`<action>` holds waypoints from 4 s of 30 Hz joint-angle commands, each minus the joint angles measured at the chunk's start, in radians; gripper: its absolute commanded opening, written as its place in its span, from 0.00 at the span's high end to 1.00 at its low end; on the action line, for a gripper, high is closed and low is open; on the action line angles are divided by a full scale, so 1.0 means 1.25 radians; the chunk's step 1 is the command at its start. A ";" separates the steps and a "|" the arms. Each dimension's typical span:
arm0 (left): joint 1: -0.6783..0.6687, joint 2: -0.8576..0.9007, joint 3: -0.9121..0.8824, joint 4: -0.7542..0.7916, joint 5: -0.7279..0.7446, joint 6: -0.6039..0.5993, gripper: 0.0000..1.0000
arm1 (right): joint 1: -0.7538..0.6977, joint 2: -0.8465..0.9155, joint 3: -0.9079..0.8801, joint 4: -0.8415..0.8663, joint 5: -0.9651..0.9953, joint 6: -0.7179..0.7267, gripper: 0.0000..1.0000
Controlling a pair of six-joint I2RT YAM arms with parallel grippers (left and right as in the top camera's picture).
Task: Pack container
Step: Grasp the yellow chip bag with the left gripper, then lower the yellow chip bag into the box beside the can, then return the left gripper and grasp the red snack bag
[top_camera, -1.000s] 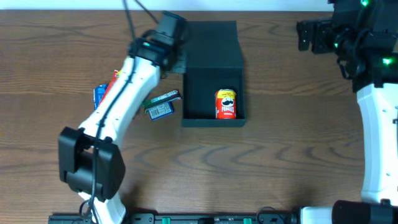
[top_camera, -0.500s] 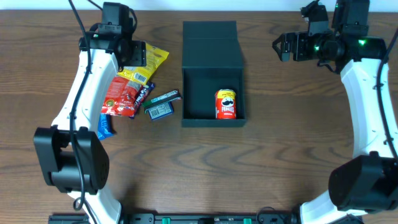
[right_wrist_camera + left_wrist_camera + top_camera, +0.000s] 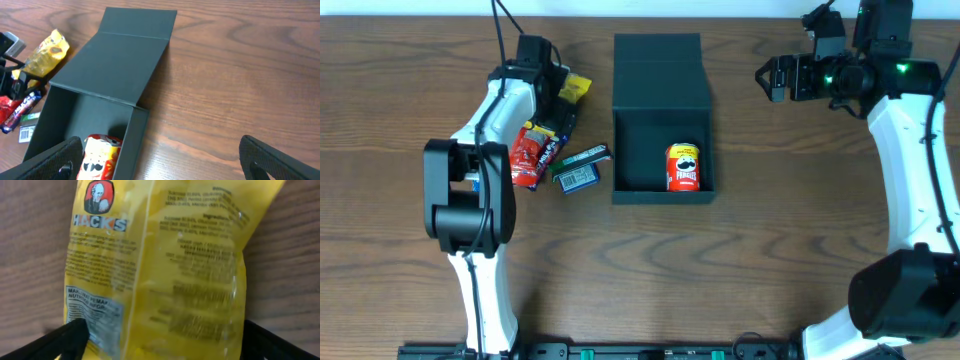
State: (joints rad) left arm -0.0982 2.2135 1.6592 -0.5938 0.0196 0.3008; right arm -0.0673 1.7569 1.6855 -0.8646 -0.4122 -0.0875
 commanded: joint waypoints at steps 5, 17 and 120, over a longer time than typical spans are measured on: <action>0.014 0.012 -0.004 0.006 0.005 0.031 0.36 | -0.002 -0.008 -0.001 -0.002 -0.012 0.029 0.01; 0.016 0.011 0.008 0.022 -0.003 0.001 0.94 | -0.002 -0.008 -0.001 0.005 -0.012 0.034 0.01; -0.080 -0.137 0.298 -0.527 -0.197 -0.410 0.14 | -0.174 -0.015 0.001 0.150 -0.072 0.140 0.01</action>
State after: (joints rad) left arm -0.2409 2.0514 2.0418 -1.2457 -0.2577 -0.3183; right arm -0.2802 1.7569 1.6855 -0.6804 -0.4908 0.1020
